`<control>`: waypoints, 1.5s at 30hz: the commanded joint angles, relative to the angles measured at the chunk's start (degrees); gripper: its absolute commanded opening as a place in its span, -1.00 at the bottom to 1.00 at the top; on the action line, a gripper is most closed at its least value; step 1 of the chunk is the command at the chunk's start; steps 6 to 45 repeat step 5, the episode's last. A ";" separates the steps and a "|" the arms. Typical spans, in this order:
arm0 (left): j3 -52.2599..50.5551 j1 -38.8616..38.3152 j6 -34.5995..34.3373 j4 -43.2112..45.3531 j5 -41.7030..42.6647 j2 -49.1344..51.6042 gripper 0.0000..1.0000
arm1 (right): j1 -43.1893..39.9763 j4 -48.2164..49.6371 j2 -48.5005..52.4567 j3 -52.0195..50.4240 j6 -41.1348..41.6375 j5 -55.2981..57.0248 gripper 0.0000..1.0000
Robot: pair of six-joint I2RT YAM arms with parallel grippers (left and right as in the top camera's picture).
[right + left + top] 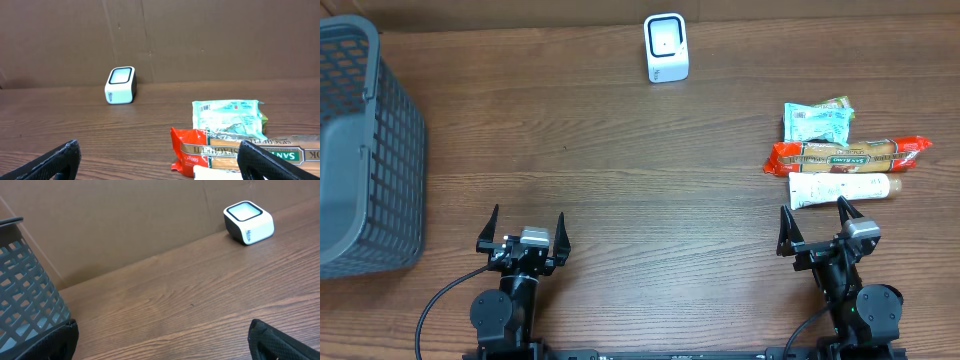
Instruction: Scan the item barcode
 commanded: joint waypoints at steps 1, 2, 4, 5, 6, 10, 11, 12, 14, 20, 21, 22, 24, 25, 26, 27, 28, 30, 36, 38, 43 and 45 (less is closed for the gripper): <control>-0.20 0.33 0.87 -0.15 -0.15 -0.63 0.99 | 0.26 0.20 -0.61 -0.61 0.17 0.24 1.00; -0.20 0.33 0.87 -0.15 -0.15 -0.63 0.99 | 0.26 0.20 -0.61 -0.61 0.17 0.24 1.00; -0.20 0.33 0.87 -0.15 -0.15 -0.63 0.99 | 0.26 0.20 -0.61 -0.61 0.17 0.24 1.00; -0.20 0.33 0.87 -0.15 -0.15 -0.63 0.99 | 0.26 0.20 -0.61 -0.61 0.17 0.24 1.00; -0.20 0.33 0.87 -0.15 -0.15 -0.63 0.99 | 0.26 0.20 -0.61 -0.61 0.17 0.24 1.00; -0.20 0.33 0.87 -0.15 -0.15 -0.63 0.99 | 0.26 0.20 -0.61 -0.61 0.17 0.24 1.00; -0.20 0.33 0.87 -0.15 -0.15 -0.63 0.99 | 0.26 0.20 -0.61 -0.61 0.17 0.24 1.00; -0.20 0.33 0.87 -0.15 -0.15 -0.63 0.99 | 0.26 0.20 -0.61 -0.61 0.17 0.24 1.00; -0.20 0.33 0.87 -0.15 -0.15 -0.63 0.99 | 0.26 0.20 -0.61 -0.61 0.17 0.24 1.00; -0.20 0.33 0.87 -0.15 -0.15 -0.63 0.99 | 0.26 0.20 -0.61 -0.61 0.17 0.24 1.00; -0.20 0.33 0.87 -0.15 -0.15 -0.63 0.99 | 0.26 0.20 -0.61 -0.61 0.17 0.24 1.00; -0.20 0.33 0.87 -0.15 -0.15 -0.63 0.99 | 0.26 0.20 -0.61 -0.61 0.17 0.24 1.00; -0.20 0.33 0.87 -0.15 -0.15 -0.63 0.99 | 0.26 0.20 -0.61 -0.61 0.17 0.24 1.00; -0.20 0.33 0.87 -0.15 -0.15 -0.63 0.99 | 0.26 0.20 -0.61 -0.61 0.17 0.24 1.00; -0.20 0.33 0.87 -0.15 -0.15 -0.63 0.99 | 0.26 0.20 -0.61 -0.61 0.17 0.24 1.00; -0.20 0.33 0.87 -0.15 -0.15 -0.63 0.99 | 0.26 0.20 -0.61 -0.61 0.17 0.24 1.00; -0.20 0.33 0.87 -0.15 -0.15 -0.63 0.99 | 0.26 0.20 -0.61 -0.61 0.17 0.24 1.00; -0.20 0.33 0.87 -0.15 -0.15 -0.63 0.99 | 0.26 0.20 -0.61 -0.61 0.17 0.24 1.00; -0.20 0.33 0.87 -0.15 -0.15 -0.63 0.99 | 0.26 0.20 -0.61 -0.61 0.17 0.24 1.00; -0.20 0.33 0.87 -0.15 -0.15 -0.63 0.99 | 0.26 0.20 -0.61 -0.61 0.17 0.24 1.00; -0.20 0.33 0.87 -0.15 -0.15 -0.63 0.99 | 0.26 0.20 -0.61 -0.61 0.17 0.24 1.00; -0.20 0.33 0.87 -0.15 -0.15 -0.63 0.99 | 0.26 0.20 -0.61 -0.61 0.17 0.24 1.00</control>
